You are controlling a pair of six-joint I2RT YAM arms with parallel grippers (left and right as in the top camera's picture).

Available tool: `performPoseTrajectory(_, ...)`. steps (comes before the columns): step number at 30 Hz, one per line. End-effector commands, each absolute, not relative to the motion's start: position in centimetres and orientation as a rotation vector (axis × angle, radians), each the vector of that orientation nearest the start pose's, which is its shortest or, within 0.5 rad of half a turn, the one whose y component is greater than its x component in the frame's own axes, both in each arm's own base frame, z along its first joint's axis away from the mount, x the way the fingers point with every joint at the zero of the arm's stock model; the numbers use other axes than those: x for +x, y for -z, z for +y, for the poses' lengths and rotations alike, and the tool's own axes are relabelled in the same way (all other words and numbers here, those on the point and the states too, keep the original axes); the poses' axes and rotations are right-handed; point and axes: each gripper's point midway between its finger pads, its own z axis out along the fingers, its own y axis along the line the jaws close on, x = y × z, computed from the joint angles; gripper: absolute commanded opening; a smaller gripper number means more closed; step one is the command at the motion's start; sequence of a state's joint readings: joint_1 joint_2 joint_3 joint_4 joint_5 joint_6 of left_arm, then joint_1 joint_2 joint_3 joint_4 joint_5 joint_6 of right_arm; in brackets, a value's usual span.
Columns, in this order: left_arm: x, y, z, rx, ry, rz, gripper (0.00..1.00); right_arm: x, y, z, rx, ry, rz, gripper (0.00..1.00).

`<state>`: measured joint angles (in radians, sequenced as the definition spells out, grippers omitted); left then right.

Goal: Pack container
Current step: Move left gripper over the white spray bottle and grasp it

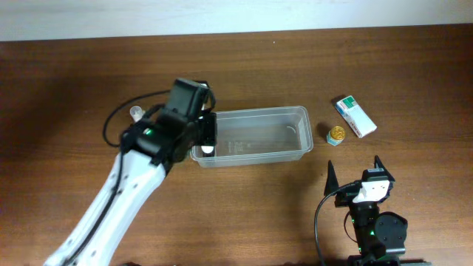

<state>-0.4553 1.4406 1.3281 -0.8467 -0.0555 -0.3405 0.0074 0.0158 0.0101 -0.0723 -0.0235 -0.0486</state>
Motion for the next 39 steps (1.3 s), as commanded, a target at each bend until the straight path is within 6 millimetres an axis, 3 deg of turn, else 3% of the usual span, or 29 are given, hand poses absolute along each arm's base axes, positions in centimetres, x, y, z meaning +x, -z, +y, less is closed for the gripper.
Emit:
performPoseTrajectory(1, 34.1, -25.5, -13.7, 0.058, 0.248, 2.406, 0.48, 24.6, -15.5, 0.4, -0.058, 0.018, 1.652, 0.98)
performPoseTrajectory(3, 33.9, -26.7, -12.5, 0.039, 0.23, 2.372, 0.5, 24.6, -15.5, 0.4, -0.058, 0.018, 1.652, 0.98)
performPoseTrajectory(5, 33.9, -28.5, -9.8, 0.042, 0.177, 2.312, 0.69, 24.6, -15.5, 0.4, -0.058, 0.018, 1.652, 0.98)
performPoseTrajectory(7, 34.2, -28.8, -7.9, 0.004, 0.141, 2.301, 0.73, 24.6, -15.5, 0.4, -0.058, 0.018, 1.652, 0.98)
performPoseTrajectory(12, 35.2, -27.4, -2.1, -0.152, 0.056, 2.347, 0.77, 24.6, -15.5, 0.4, -0.058, 0.018, 1.652, 0.98)
performPoseTrajectory(17, 36.6, -25.2, 0.3, -0.227, 0.062, 2.403, 0.8, 24.6, -15.5, 0.4, -0.058, 0.018, 1.652, 0.98)
performPoseTrajectory(32, 42.0, -16.9, 0.8, -0.099, -0.008, 2.549, 0.82, 24.6, -15.5, 0.4, -0.058, 0.018, 1.652, 0.98)
performPoseTrajectory(39, 42.8, -13.9, 1.0, -0.105, -0.025, 2.607, 0.81, 24.6, -15.5, 0.4, -0.058, 0.018, 1.652, 0.98)
